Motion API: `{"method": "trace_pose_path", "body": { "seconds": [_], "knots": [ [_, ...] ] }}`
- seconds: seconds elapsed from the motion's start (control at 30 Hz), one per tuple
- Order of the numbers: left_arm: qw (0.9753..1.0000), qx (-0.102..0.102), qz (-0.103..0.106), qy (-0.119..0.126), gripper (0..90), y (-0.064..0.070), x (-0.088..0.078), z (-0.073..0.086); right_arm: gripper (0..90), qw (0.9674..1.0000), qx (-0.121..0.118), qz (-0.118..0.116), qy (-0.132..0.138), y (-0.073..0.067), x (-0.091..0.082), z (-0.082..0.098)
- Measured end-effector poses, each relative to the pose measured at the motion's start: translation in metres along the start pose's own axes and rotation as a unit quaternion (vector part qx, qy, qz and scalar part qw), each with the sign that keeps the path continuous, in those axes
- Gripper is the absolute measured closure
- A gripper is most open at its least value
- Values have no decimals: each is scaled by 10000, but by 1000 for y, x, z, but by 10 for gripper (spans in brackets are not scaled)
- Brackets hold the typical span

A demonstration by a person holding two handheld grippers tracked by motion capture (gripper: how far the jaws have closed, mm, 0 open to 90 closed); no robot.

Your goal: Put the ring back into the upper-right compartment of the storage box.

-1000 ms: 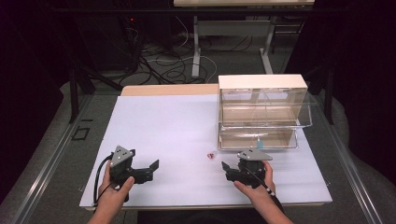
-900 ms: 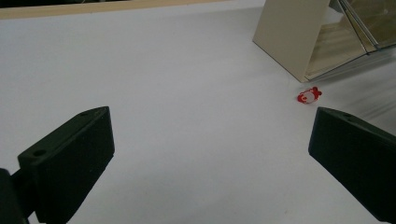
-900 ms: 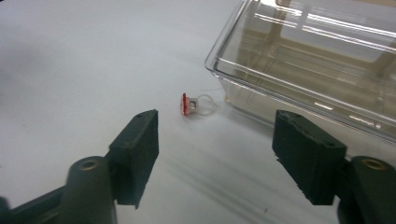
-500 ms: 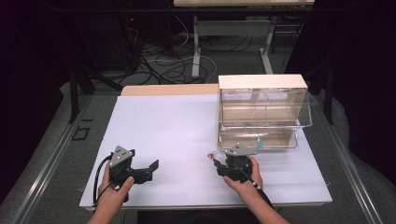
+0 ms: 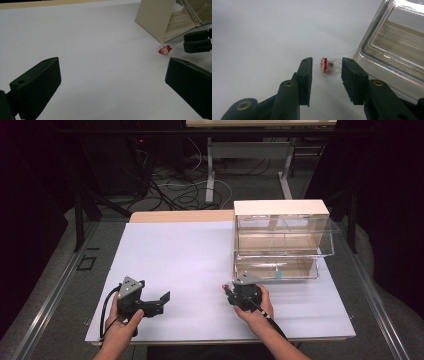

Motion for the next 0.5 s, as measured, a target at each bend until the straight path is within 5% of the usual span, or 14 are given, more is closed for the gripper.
{"method": "trace_pose_path", "body": {
  "seconds": [0.5],
  "knots": [
    [10000,7,13,-18,2,0,0,0,749,9996,-170,-75,-195,0,17,7]
  ]
}}
Point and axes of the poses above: each handheld gripper's, and its own axes: x roughly forward along the jaws, z roughly out of its underside, y roughly to its right, the point moved 10 cm from there along x, roughly forward along the jaws, and after that the axes turned 14 degrees about y, right-handed, at the moved point
